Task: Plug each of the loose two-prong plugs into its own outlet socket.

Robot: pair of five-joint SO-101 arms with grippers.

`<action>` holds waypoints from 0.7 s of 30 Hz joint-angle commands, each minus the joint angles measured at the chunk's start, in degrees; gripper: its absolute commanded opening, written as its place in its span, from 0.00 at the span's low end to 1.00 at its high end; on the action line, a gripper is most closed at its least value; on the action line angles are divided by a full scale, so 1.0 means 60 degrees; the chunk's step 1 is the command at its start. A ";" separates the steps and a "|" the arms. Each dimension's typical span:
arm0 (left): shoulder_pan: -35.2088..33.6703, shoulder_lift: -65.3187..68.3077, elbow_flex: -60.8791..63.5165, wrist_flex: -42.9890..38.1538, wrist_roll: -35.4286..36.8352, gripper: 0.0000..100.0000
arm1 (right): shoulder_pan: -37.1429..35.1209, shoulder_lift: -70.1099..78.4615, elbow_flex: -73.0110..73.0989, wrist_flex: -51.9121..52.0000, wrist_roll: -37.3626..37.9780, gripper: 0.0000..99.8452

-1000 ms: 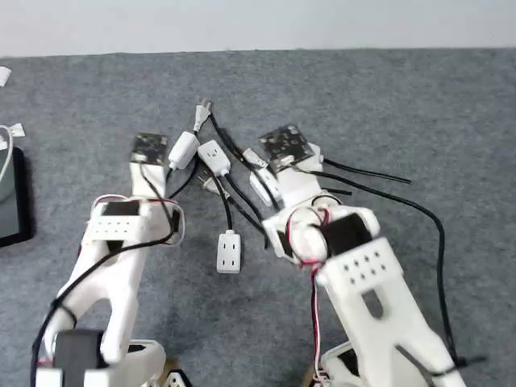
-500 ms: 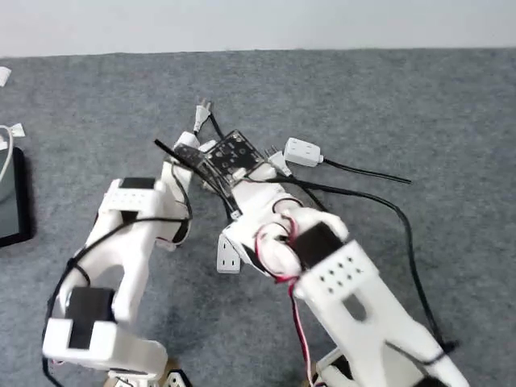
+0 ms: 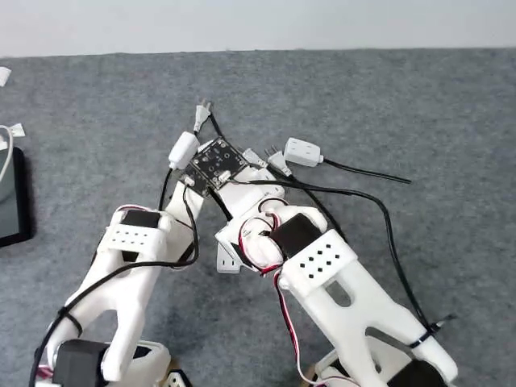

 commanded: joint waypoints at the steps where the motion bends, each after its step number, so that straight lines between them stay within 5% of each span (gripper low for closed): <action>1: 0.0190 -0.0410 0.0081 -0.0190 -0.0513 0.03 | -0.0139 -0.0037 -0.0147 -0.0198 0.0117 0.01; 21: 0.0381 -0.0425 0.0125 0.0000 -0.1216 0.03 | 0.0447 0.0022 -0.0117 -0.0623 0.0044 0.01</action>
